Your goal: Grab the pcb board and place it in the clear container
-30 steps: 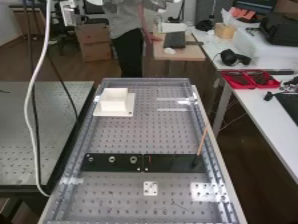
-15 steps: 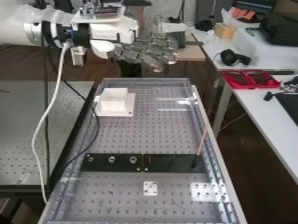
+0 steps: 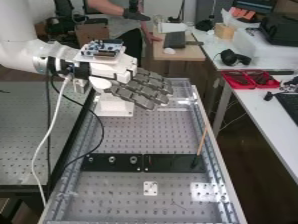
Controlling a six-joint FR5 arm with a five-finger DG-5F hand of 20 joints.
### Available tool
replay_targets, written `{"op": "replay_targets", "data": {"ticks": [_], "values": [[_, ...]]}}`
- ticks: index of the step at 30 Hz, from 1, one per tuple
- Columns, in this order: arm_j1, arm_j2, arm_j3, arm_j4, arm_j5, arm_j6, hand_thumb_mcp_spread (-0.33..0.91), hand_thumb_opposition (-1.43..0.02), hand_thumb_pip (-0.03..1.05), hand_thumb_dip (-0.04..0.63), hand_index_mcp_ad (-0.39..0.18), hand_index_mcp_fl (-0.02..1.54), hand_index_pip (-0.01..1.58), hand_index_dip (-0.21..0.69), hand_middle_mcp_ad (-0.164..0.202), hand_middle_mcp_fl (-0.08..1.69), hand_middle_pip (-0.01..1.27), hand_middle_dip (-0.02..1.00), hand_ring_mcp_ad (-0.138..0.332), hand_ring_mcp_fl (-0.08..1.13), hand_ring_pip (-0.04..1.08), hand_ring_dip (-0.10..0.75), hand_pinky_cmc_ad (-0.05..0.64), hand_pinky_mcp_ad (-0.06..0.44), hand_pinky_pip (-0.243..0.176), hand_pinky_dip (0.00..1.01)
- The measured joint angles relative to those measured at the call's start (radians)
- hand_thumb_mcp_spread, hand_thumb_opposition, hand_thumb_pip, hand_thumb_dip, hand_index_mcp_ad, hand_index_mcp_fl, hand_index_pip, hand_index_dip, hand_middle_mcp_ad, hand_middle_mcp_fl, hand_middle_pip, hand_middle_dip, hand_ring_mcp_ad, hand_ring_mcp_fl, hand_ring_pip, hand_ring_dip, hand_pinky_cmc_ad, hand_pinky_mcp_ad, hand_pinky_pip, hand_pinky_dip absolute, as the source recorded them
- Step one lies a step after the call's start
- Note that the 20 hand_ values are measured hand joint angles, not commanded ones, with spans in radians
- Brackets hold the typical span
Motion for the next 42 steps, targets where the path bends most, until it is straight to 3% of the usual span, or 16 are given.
{"op": "replay_targets", "data": {"ticks": [7, 8, 15, 16, 19, 24, 31, 42], "values": [[-0.015, -0.054, -0.031, 0.062, 0.04, -0.016, 0.49, -0.73, 0.36, 0.145, -0.047, 0.22, 0.13, 0.237, 0.122, 0.04, 0.14, 0.12, 0.229, 0.02, 0.09, 0.012, 0.291, 0.201, -0.105, 0.24], [-0.019, -0.062, -0.035, 0.074, 0.043, -0.024, 0.48, -0.73, 0.36, 0.148, -0.054, 0.22, 0.16, 0.237, 0.108, 0.04, 0.14, 0.12, 0.222, 0.02, 0.08, 0.012, 0.291, 0.201, -0.105, 0.22], [-0.045, -0.11, -0.042, 0.123, 0.047, -0.066, 0.54, -0.74, 0.36, 0.176, -0.089, 0.19, 0.56, 0.237, 0.099, 0.04, 0.14, 0.13, 0.215, 0.02, 0.09, 0.012, 0.29, 0.18, -0.091, 0.2], [-0.047, -0.114, -0.042, 0.125, 0.045, -0.067, 0.55, -0.74, 0.36, 0.176, -0.093, 0.15, 0.65, 0.237, 0.096, 0.04, 0.14, 0.13, 0.19, 0.01, 0.09, 0.012, 0.29, 0.182, -0.091, 0.2], [-0.059, -0.135, -0.038, 0.13, 0.034, -0.072, 0.56, -0.76, 0.36, 0.188, -0.101, 0.15, 0.77, 0.234, 0.094, 0.04, 0.14, 0.13, 0.185, 0.0, 0.09, 0.014, 0.29, 0.182, -0.091, 0.19], [-0.08, -0.168, -0.031, 0.155, 0.004, -0.089, 0.56, -0.77, 0.37, 0.194, -0.106, 0.09, 0.97, 0.23, 0.094, 0.04, 0.14, 0.14, 0.176, 0.0, 0.09, 0.016, 0.29, 0.182, -0.091, 0.19], [-0.113, -0.216, -0.032, 0.248, -0.058, -0.142, 0.57, -0.77, 0.37, 0.194, -0.12, 0.04, 1.17, 0.23, 0.077, 0.04, 0.14, 0.14, 0.164, 0.01, 0.09, 0.03, 0.29, 0.18, -0.079, 0.19], [-0.178, -0.29, -0.001, 0.294, -0.171, -0.172, 0.59, -0.79, 0.37, 0.204, -0.119, 0.02, 1.35, 0.218, 0.066, 0.04, 0.14, 0.15, 0.162, 0.01, 0.1, 0.042, 0.29, 0.148, -0.075, 0.2]]}}
